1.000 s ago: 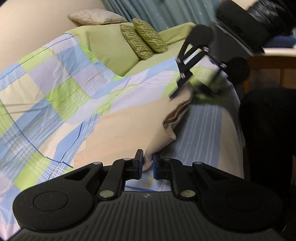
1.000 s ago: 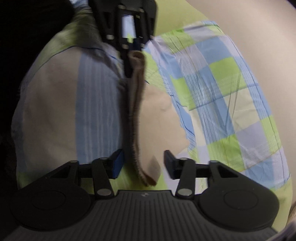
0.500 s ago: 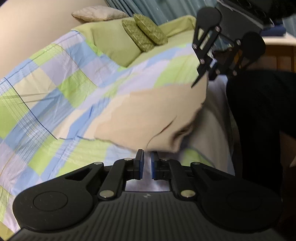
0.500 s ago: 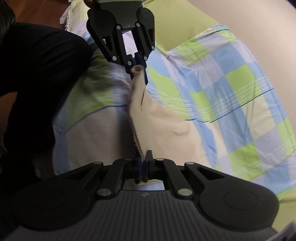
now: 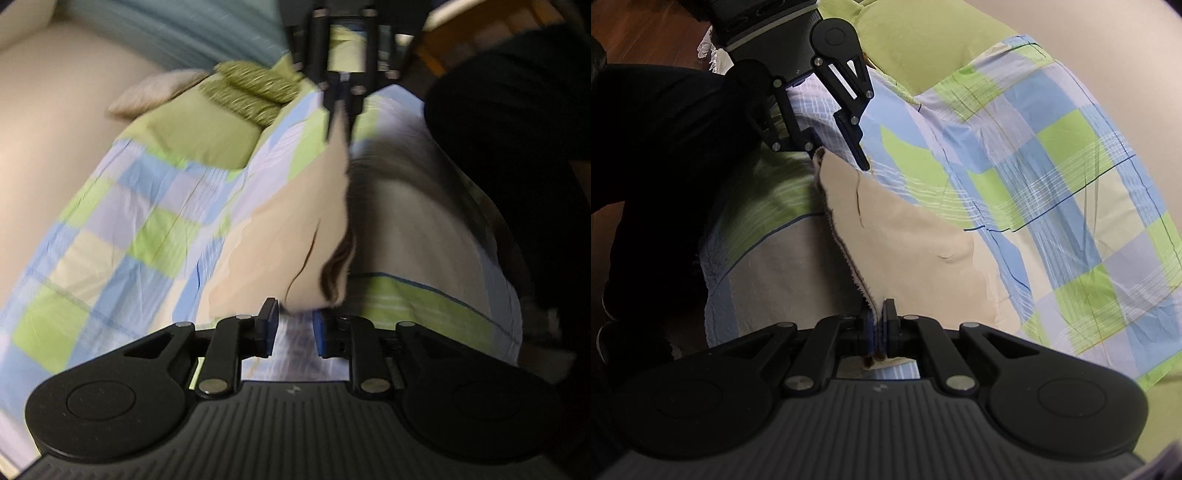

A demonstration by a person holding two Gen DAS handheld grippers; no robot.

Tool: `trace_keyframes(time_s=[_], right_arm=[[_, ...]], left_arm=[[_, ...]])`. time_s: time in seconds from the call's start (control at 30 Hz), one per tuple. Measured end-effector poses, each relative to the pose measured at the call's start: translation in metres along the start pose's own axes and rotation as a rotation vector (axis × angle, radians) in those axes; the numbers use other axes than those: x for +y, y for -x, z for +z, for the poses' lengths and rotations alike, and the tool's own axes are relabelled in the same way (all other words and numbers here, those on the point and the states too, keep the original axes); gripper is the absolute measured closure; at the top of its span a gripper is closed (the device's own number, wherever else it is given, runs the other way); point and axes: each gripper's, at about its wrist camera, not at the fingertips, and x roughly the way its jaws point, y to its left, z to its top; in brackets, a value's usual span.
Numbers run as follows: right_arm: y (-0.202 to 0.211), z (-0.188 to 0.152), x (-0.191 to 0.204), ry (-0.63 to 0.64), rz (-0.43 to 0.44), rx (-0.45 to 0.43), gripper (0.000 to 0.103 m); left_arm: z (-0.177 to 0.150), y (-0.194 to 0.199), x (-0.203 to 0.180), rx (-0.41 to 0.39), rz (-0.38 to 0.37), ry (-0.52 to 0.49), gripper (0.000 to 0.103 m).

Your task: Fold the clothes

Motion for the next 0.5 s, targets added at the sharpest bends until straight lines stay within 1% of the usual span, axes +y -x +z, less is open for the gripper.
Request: trace_keyframes(time_s=[0.03,0.07,0.1,0.13,0.17,0.23,0.3,0.33,0.37,0.4,0.5], right_arm=[[0.0,0.0,0.0,-0.001,0.0,0.002,0.102],[0.0,0.0,0.0,-0.002,-0.001,0.003,0.102],[0.0,0.0,0.0,-0.003,-0.001,0.005,0.102],[0.001,0.0,0.001,-0.005,0.0,0.006,0.102],[0.001,0.0,0.002,-0.007,0.003,0.01,0.102],[0.003,-0.001,0.002,-0.009,0.014,0.016,0.101],[0.008,0.0,-0.003,-0.025,0.059,0.012,0.101],[0.01,0.0,-0.007,-0.035,0.074,0.008,0.102],[0.012,0.001,-0.017,-0.066,0.102,-0.002,0.102],[0.012,0.001,-0.029,-0.105,0.126,-0.015,0.102],[0.006,-0.003,-0.074,-0.265,0.221,-0.034,0.102]], left_arm=[[0.002,-0.001,-0.002,-0.012,-0.004,-0.042,0.076],[0.003,-0.001,0.001,-0.009,-0.028,-0.039,0.076],[0.004,0.0,0.005,-0.004,-0.056,-0.029,0.083],[0.004,0.001,0.009,0.001,-0.083,-0.019,0.088],[0.005,0.002,0.013,0.007,-0.111,-0.009,0.098],[0.007,0.004,0.02,0.017,-0.165,0.011,0.1],[0.007,0.005,0.042,0.012,-0.226,0.119,0.1],[0.005,0.002,0.064,0.006,-0.274,0.218,0.1],[0.003,-0.002,0.078,0.006,-0.301,0.277,0.1],[0.002,-0.006,0.09,0.007,-0.325,0.329,0.1],[-0.011,-0.037,0.127,0.024,-0.403,0.473,0.1]])
